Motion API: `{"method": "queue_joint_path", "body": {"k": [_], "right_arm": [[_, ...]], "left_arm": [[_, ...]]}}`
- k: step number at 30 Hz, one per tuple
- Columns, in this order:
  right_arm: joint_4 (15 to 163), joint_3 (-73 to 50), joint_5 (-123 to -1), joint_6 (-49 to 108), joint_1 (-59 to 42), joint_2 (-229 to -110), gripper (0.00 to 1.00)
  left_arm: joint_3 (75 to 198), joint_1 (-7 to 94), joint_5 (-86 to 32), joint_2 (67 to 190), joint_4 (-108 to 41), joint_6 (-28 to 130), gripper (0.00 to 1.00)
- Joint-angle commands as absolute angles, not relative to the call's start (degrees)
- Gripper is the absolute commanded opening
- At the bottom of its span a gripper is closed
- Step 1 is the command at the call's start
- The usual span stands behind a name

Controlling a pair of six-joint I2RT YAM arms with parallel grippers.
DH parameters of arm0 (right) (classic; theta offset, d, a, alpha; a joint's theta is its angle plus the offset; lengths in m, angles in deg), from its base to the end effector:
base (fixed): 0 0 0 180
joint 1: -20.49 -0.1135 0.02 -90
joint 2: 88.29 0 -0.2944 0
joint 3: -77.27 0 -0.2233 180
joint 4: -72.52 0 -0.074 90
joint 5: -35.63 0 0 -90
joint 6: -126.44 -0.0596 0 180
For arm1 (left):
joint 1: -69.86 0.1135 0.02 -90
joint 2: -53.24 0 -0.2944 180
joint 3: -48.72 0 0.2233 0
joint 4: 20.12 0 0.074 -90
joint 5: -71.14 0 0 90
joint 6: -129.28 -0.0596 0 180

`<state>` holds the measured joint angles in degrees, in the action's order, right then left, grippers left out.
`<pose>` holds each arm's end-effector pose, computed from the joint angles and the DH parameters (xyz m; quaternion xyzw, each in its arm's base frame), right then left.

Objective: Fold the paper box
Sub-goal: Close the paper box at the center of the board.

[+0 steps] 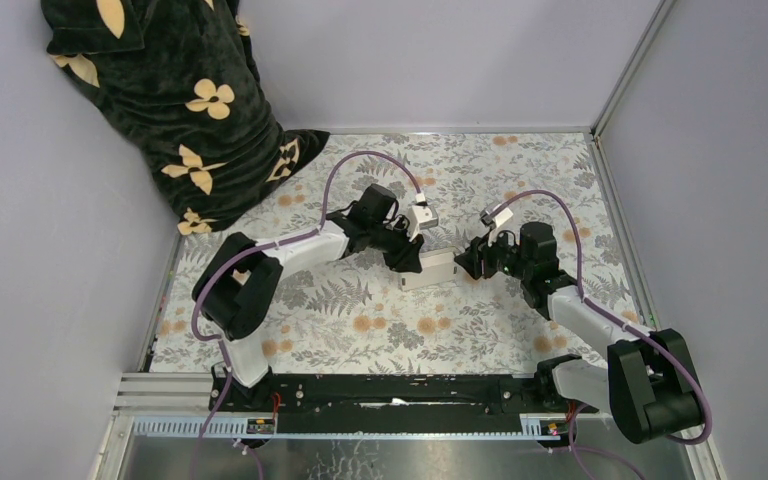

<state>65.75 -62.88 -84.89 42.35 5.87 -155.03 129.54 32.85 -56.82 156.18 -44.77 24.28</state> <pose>0.2058 0.0850 0.2399 -0.2893 0.7513 0.2571 0.5345 0.2779 -0.2554 0.2282 0.4931 0.7376 -0.3633 0.2842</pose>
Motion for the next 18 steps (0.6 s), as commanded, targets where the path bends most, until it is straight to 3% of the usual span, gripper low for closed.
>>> {"method": "queue_joint_path", "body": {"k": [1, 18], "right_arm": [[62.38, -60.40, -89.25, 44.47, 6.15, -153.93, 0.49], [61.91, -57.27, -88.63, 45.82, 7.98, -159.48, 0.42]], "left_arm": [[129.32, 33.30, -54.09, 159.34, -50.14, 21.97, 0.25], [130.08, 33.30, -53.50, 160.96, -50.82, 21.75, 0.24]]}}
